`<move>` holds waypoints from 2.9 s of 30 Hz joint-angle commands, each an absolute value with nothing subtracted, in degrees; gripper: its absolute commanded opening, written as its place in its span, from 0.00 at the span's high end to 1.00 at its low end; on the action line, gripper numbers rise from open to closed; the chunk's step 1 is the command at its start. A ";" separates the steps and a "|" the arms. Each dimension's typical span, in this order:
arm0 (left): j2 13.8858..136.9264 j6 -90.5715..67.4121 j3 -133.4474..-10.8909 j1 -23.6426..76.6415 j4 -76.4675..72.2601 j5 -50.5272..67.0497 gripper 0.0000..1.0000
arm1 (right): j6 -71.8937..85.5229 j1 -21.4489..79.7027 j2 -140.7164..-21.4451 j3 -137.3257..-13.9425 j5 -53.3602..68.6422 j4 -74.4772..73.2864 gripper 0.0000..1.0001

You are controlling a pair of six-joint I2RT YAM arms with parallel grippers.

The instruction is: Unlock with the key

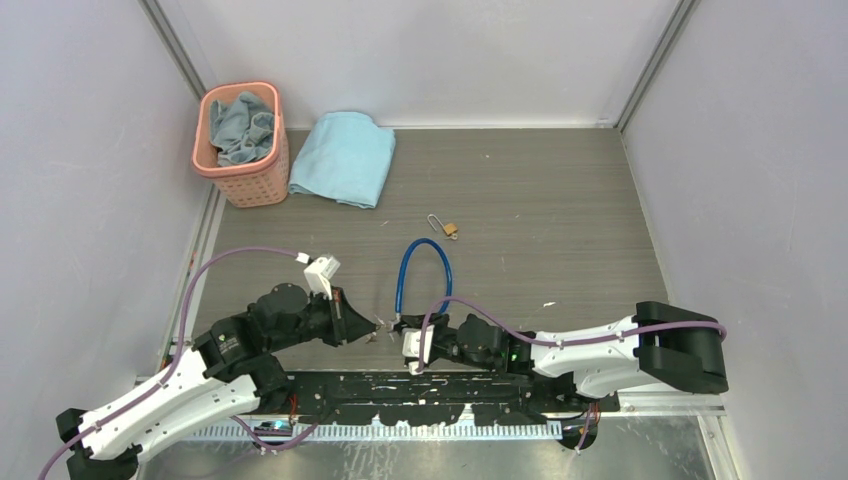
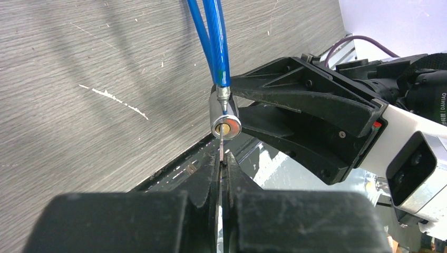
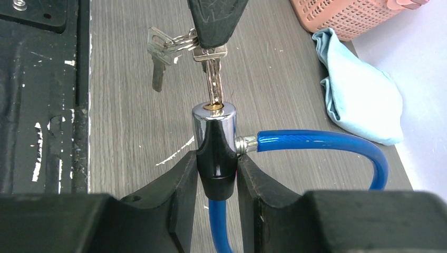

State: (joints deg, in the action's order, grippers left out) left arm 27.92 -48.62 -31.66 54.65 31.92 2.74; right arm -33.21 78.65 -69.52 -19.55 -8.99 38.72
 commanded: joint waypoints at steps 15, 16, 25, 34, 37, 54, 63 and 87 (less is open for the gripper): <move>28.87 -49.75 -31.55 54.67 27.76 1.85 1.00 | -35.68 79.48 -68.14 -20.92 -11.80 46.58 0.99; 28.76 -49.79 -31.67 54.65 27.84 1.81 1.00 | -35.75 79.52 -68.24 -20.99 -12.00 46.58 0.99; 27.49 -50.31 -31.39 54.67 28.17 1.56 1.00 | -35.95 79.54 -68.17 -21.00 -12.90 46.93 0.99; 26.99 -50.69 -31.54 54.67 28.31 2.11 1.00 | -35.98 79.54 -68.85 -21.27 -14.22 46.85 0.99; 26.07 -50.80 -31.49 54.71 28.60 1.81 1.00 | -36.02 79.52 -69.13 -21.35 -14.68 46.85 0.99; 26.44 -51.50 -30.05 54.62 26.13 1.65 1.00 | -35.25 79.54 -68.23 -21.09 -12.52 46.18 0.99; 25.27 -51.15 -30.46 54.67 26.58 1.31 1.00 | -35.60 79.54 -68.73 -21.09 -12.75 45.88 0.99; 25.81 -51.15 -30.07 54.65 26.29 1.67 1.00 | -35.33 79.58 -67.86 -21.27 -11.82 45.40 0.99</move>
State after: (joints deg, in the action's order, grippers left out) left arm 25.63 -51.00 -29.85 54.65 29.78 1.37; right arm -34.37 79.18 -69.76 -19.55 -11.90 40.27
